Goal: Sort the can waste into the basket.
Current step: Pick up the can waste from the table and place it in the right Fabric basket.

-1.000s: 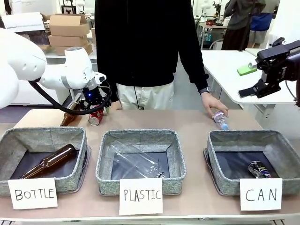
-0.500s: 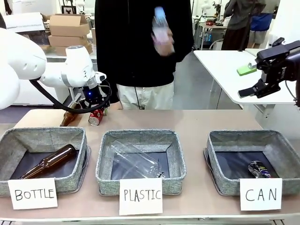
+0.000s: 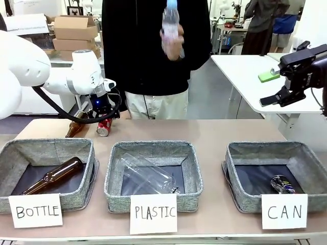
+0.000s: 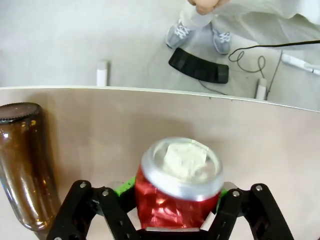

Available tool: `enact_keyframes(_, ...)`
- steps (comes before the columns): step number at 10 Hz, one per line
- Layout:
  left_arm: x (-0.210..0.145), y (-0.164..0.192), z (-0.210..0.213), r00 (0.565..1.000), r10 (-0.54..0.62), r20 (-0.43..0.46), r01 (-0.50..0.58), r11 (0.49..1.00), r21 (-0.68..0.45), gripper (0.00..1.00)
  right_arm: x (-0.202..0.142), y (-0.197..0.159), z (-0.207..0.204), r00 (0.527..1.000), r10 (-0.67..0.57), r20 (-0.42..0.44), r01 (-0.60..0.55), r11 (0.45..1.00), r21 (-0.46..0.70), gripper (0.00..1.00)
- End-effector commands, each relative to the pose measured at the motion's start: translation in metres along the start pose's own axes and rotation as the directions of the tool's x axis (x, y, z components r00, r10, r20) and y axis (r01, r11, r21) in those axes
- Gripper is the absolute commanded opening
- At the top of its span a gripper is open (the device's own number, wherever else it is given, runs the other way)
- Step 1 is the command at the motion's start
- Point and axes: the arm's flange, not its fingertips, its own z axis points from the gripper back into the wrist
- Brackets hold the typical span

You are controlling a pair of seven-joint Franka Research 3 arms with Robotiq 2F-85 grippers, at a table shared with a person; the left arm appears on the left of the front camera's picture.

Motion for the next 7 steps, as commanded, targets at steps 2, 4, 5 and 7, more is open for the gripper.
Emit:
enact_keyframes(2, -0.001, 0.005, 0.018, 0.998, 0.057, 0.002, -0.057, 0.998, -0.006, 0.0, 0.002, 0.003, 0.002, 1.0, -0.005, 0.003, 0.005, 1.0, -0.011, 1.0)
enact_keyframes(4, -0.011, 0.012, 0.045, 0.998, 0.056, 0.001, -0.056, 0.997, -0.056, 0.0, 0.002, 0.003, 0.002, 1.0, -0.005, 0.003, 0.005, 1.0, -0.011, 1.0)
enact_keyframes(5, -0.017, 0.015, 0.059, 0.998, 0.057, 0.01, -0.056, 0.996, -0.076, 0.0, 0.002, 0.003, 0.002, 1.0, -0.005, 0.003, 0.005, 1.0, -0.011, 1.0)
enact_keyframes(7, -0.032, 0.021, 0.087, 0.998, -0.006, -0.057, -0.001, 0.991, -0.131, 0.0, 0.002, 0.003, 0.002, 1.0, -0.005, 0.003, 0.005, 1.0, -0.011, 1.0)
